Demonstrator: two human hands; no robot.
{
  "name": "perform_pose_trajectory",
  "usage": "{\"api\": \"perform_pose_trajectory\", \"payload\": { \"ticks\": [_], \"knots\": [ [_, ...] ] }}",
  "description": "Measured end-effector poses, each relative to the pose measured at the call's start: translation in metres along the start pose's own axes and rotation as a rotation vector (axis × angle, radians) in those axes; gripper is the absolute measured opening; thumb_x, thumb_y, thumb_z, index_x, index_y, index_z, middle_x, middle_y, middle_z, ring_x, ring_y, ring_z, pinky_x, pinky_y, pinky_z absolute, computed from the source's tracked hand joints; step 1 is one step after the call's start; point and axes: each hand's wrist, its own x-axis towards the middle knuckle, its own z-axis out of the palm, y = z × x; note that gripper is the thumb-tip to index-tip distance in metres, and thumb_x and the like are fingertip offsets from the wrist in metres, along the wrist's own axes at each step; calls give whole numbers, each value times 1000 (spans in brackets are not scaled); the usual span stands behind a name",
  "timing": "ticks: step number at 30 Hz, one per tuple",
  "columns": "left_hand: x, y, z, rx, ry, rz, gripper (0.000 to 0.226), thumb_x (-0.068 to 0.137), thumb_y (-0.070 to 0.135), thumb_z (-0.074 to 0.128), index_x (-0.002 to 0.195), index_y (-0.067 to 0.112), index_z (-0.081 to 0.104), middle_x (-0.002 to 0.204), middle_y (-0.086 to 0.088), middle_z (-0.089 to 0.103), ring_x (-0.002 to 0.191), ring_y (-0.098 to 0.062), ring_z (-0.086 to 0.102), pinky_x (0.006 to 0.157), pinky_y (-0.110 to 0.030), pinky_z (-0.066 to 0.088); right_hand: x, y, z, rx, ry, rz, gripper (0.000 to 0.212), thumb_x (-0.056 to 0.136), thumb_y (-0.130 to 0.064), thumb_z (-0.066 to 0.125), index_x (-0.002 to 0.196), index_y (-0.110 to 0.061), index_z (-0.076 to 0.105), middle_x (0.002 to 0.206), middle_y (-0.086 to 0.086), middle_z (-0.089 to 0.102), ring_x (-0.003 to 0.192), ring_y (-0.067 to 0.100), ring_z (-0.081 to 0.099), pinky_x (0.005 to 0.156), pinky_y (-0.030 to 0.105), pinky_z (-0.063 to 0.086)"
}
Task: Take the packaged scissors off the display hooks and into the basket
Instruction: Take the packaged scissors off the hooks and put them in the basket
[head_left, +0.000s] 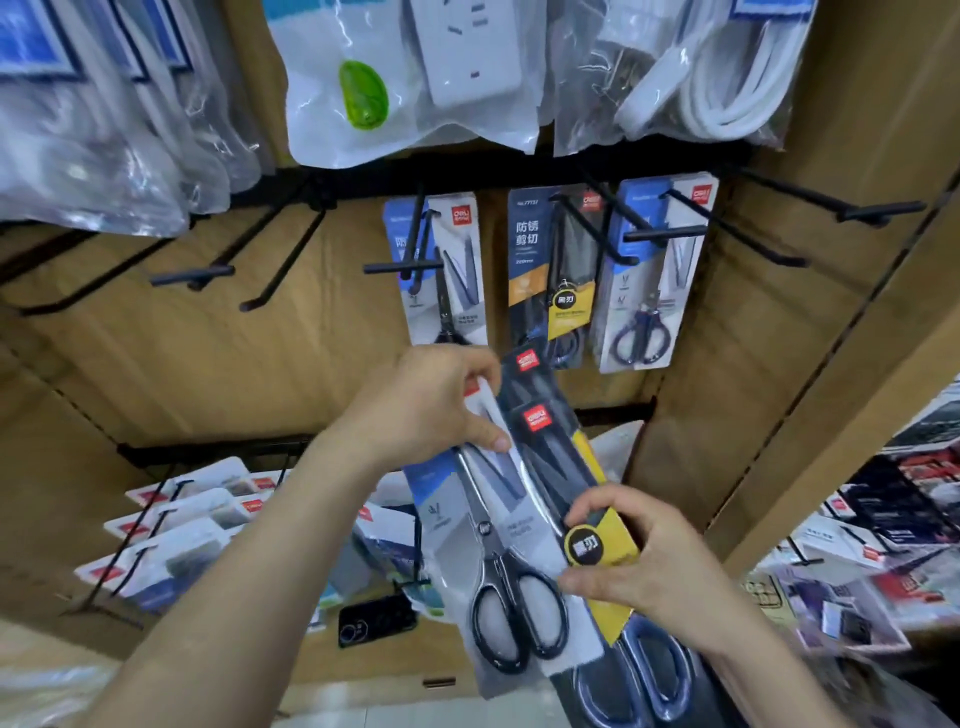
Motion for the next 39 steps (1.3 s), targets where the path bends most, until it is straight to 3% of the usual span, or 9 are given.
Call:
{"api": "perform_pose_trajectory", "payload": {
  "ticks": [5, 9, 12, 15, 18, 22, 25, 30, 39],
  "knots": [
    [2, 33, 20, 216, 33, 176, 72, 65, 58, 82, 126, 42, 47, 113, 9, 59, 106, -18, 55, 90, -38, 43, -2, 0, 14, 120, -73, 30, 43, 53, -40, 89, 91, -26, 73, 94, -15, 72, 91, 0, 64, 81, 14, 45],
    [3, 31, 37, 98, 148, 165, 87, 67, 58, 80, 142, 41, 39, 130, 8, 54, 123, -16, 44, 100, -39, 35, -5, -3, 17, 268, -29, 58, 35, 69, -35, 83, 100, -20, 76, 107, 2, 75, 103, 20, 68, 98, 46, 50],
    [-6, 18, 49, -243, 344, 13, 69, 80, 40, 79, 141, 29, 48, 130, 7, 53, 115, -7, 49, 101, -27, 43, -6, -4, 16, 297, 2, 53, 36, 72, -36, 82, 102, -17, 76, 109, 4, 75, 105, 22, 68, 100, 47, 50],
    [-15, 14, 52, -524, 336, -248, 59, 89, 29, 72, 142, 23, 47, 113, 12, 60, 80, 15, 55, 70, -3, 45, -8, -3, 15, 288, -27, 48, 23, 77, -25, 84, 99, -19, 77, 106, 1, 76, 102, 13, 69, 91, 27, 52],
    [-17, 3, 50, -687, 266, -347, 56, 86, 21, 77, 136, 14, 53, 91, 16, 66, 70, 7, 63, 66, -10, 51, -8, -1, 15, 248, -64, 42, 23, 76, -15, 80, 98, -21, 78, 106, 0, 76, 102, 12, 68, 87, 18, 48],
    [-22, -10, 45, -1007, 221, -411, 19, 83, 5, 76, 101, 5, 69, 87, -6, 77, 71, -14, 71, 63, -23, 57, -8, -8, 17, 214, -114, 34, 23, 73, -17, 80, 91, -30, 77, 99, -7, 76, 98, 6, 68, 85, 15, 47],
    [-27, -10, 50, -1103, 370, -401, 8, 91, 4, 67, 97, 7, 63, 83, -4, 77, 67, -13, 70, 58, -26, 55, -4, -8, 16, 160, -90, 43, 23, 76, -9, 81, 81, -29, 73, 83, -16, 70, 79, 0, 61, 73, 11, 43],
    [-47, -16, 29, -1069, 738, -210, 15, 98, 3, 55, 97, 18, 55, 84, 8, 76, 76, -9, 69, 72, -27, 57, -3, 1, 6, 51, 25, 78, 19, 81, -10, 77, 81, -27, 70, 84, 0, 66, 73, 8, 56, 68, 19, 43],
    [-68, 8, -6, -955, 835, 54, 20, 95, 2, 59, 96, 22, 57, 83, 6, 74, 77, -10, 70, 70, -25, 58, 0, -11, 4, 72, 175, -30, 21, 78, -5, 77, 77, -25, 72, 79, -3, 68, 68, 4, 58, 65, 11, 45]
  ]
}}
